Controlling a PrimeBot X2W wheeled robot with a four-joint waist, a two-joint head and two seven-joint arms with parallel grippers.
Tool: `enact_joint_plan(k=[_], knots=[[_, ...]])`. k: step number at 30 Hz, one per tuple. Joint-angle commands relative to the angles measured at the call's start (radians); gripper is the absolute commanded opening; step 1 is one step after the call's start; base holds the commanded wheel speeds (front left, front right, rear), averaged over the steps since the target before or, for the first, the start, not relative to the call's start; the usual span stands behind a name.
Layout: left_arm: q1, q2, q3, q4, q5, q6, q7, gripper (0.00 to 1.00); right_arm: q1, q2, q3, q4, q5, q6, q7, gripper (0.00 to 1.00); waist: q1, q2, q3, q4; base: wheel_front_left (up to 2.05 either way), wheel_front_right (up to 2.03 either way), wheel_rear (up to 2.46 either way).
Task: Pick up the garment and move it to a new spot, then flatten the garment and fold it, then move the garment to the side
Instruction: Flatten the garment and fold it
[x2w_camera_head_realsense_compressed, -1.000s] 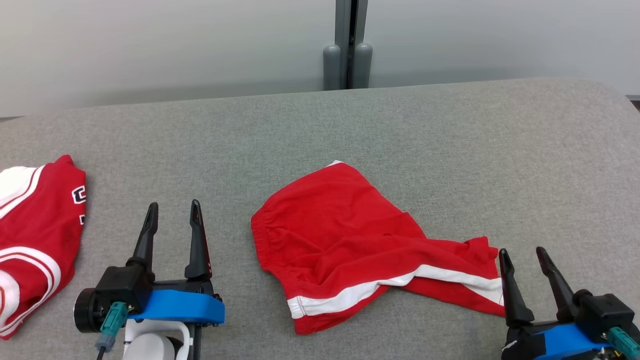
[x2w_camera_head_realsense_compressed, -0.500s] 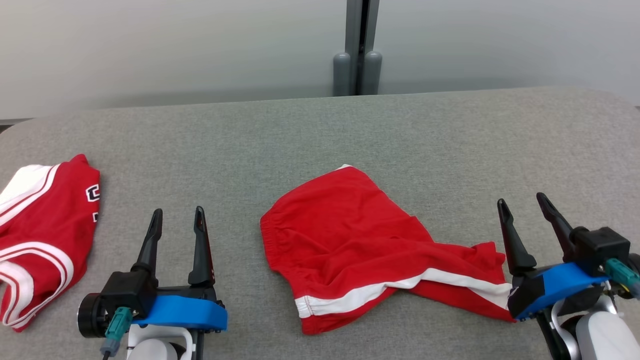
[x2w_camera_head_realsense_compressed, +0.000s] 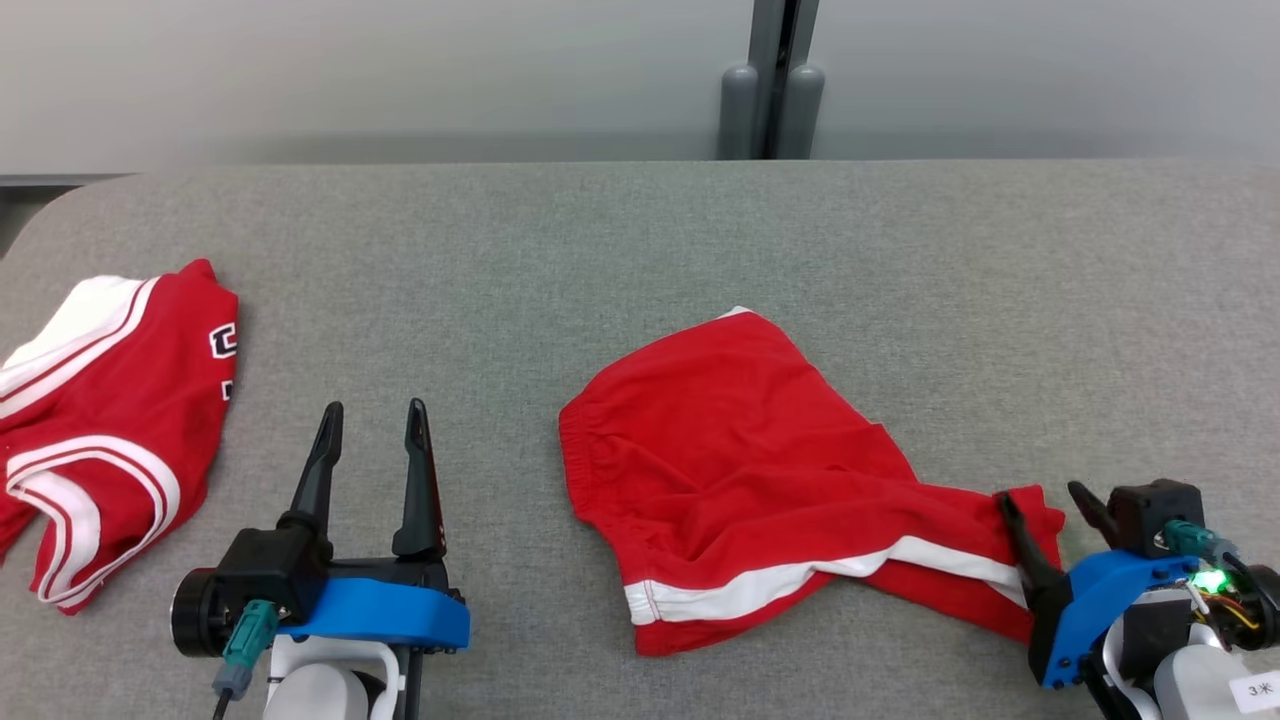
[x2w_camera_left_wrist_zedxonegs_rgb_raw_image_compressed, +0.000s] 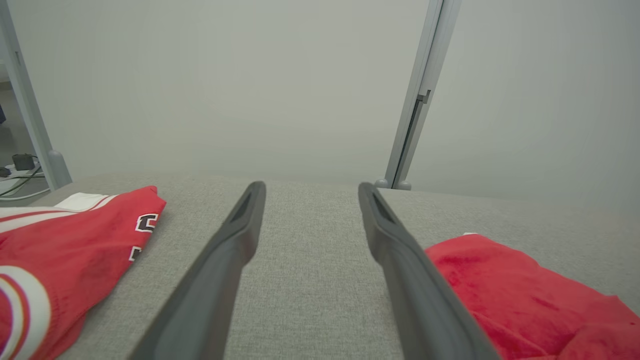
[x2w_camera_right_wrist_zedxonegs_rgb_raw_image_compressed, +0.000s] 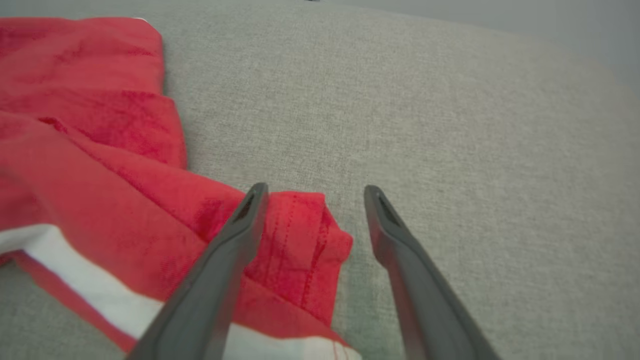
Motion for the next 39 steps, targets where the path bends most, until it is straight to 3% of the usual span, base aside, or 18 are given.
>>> enact_joint_plan(k=[1, 7, 8, 9, 10, 18, 24, 25, 26, 27, 33, 39], knots=[[-0.016, 0.0, -0.005, -0.003, -0.005, 0.004, -0.003, 1.0, -0.015, -0.008, 0.003, 0.013, -0.001, 0.0, 0.005, 1.0, -0.0001, 0.0, 0.007, 0.006, 0.0, 0.0, 0.0], [-0.02, 0.0, -0.014, 0.003, -0.009, 0.009, -0.003, 1.0, -0.029, -0.014, 0.034, 0.107, 0.009, 0.0, 0.052, 1.0, -0.0001, 0.0, 0.011, 0.014, 0.0, 0.0, 0.0], [-0.02, -0.001, -0.014, 0.004, -0.011, 0.009, -0.003, 1.0, -0.034, -0.015, 0.041, 0.116, 0.017, 0.0, 0.052, 0.48, -0.0001, 0.0, 0.01, 0.015, 0.0, 0.0, 0.0], [-0.021, -0.001, -0.014, 0.005, -0.012, 0.01, -0.003, 1.0, -0.044, -0.017, 0.047, 0.116, 0.024, 0.0, 0.042, 0.28, -0.0001, 0.0, 0.009, 0.015, 0.0, 0.0, 0.0], [-0.021, -0.001, -0.015, 0.006, -0.013, 0.011, -0.003, 1.0, -0.051, -0.02, 0.052, 0.117, 0.025, 0.0, 0.038, 0.0, -0.0001, 0.0, 0.007, 0.015, 0.0, 0.0, 0.0], [-0.026, -0.001, -0.023, 0.008, -0.015, 0.013, -0.003, 1.0, -0.165, -0.025, 0.005, 0.113, 0.032, 0.0, -0.095, 0.0, -0.0001, 0.0, -0.001, 0.022, 0.0, 0.0, 0.0], [-0.024, -0.001, -0.024, 0.006, -0.018, 0.014, -0.003, 1.0, -0.237, 0.004, -0.045, 0.19, 0.011, 0.0, -0.164, 0.0, -0.0001, 0.0, -0.003, 0.031, 0.0, 0.0, 0.0], [-0.021, -0.001, -0.023, 0.005, -0.019, 0.015, -0.003, 1.0, -0.242, 0.011, -0.047, 0.212, 0.008, 0.0, -0.169, 0.23, -0.0001, 0.0, -0.004, 0.031, 0.0, 0.0, 0.0], [-0.019, 0.0, -0.023, 0.005, -0.02, 0.016, -0.003, 1.0, -0.248, 0.015, -0.05, 0.232, 0.004, 0.0, -0.179, 0.39, -0.0001, 0.0, -0.005, 0.031, 0.0, 0.0, 0.0], [-0.017, -0.001, -0.024, 0.006, -0.02, 0.016, -0.003, 1.0, -0.257, 0.019, -0.053, 0.25, 0.003, 0.0, -0.191, 1.0, -0.0001, 0.0, -0.007, 0.03, 0.0, 0.0, 0.0], [-0.002, -0.001, -0.013, 0.003, -0.011, 0.016, -0.003, 1.0, -0.275, 0.034, -0.067, 0.298, -0.005, 0.0, -0.304, 1.0, -0.0001, 0.0, -0.021, 0.011, 0.0, 0.0, 0.0], [0.016, -0.001, 0.003, -0.001, 0.003, 0.012, -0.003, 1.0, -0.233, 0.054, -0.063, 0.199, 0.022, 0.0, -0.34, 1.0, -0.0001, 0.0, -0.041, -0.019, 0.0, 0.0, 0.0]])
